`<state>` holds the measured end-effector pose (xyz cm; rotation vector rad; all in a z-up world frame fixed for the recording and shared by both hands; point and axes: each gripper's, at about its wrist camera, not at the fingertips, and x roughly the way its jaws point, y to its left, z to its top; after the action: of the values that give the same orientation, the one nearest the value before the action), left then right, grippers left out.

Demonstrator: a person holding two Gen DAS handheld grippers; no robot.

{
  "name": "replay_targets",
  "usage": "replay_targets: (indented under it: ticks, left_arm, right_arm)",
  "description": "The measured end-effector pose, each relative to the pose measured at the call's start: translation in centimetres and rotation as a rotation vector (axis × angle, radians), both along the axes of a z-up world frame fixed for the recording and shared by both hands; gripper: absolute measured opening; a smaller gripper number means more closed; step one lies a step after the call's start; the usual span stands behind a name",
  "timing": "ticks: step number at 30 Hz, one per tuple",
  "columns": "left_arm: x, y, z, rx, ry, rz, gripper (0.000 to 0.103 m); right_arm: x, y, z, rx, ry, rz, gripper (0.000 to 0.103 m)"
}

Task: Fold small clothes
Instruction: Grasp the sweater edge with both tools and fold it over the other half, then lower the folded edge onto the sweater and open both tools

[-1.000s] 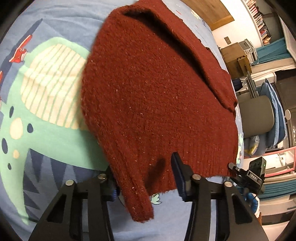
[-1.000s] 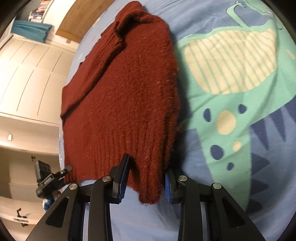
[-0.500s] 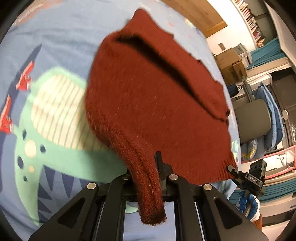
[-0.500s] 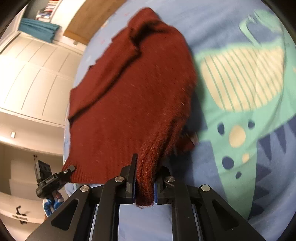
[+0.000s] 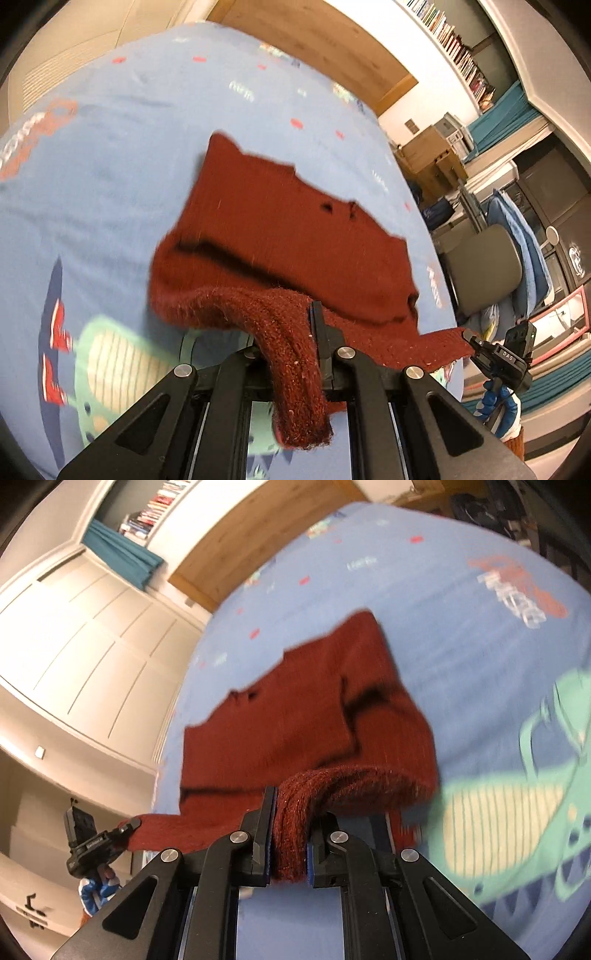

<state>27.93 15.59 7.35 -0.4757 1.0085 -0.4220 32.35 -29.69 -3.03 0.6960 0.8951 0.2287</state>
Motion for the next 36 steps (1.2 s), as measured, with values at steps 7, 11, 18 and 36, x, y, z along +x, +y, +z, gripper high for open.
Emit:
replay_targets:
  ticks: [7, 11, 18, 36]
  left_arm:
    - [5.9, -1.2, -0.3, 0.018, -0.005, 0.039, 0.007]
    - [8.9, -1.4, -2.4, 0.036, 0.036, 0.066, 0.007]
    - [12.8, -1.1, -6.4, 0.076, 0.109, 0.092, 0.008]
    - [14.8, 0.6, -5.8, 0.091, 0.109, 0.131, 0.037]
  right_arm:
    - [5.7, -1.1, 1.0, -0.013, -0.02, -0.032, 0.012]
    - [8.9, -1.1, -0.4, -0.016, 0.01, -0.045, 0.012]
    - [13.4, -1.5, -4.2, -0.021, 0.091, -0.065, 0.013]
    - [16.8, -2.1, -6.3, -0.058, 0.151, -0.11, 0.055]
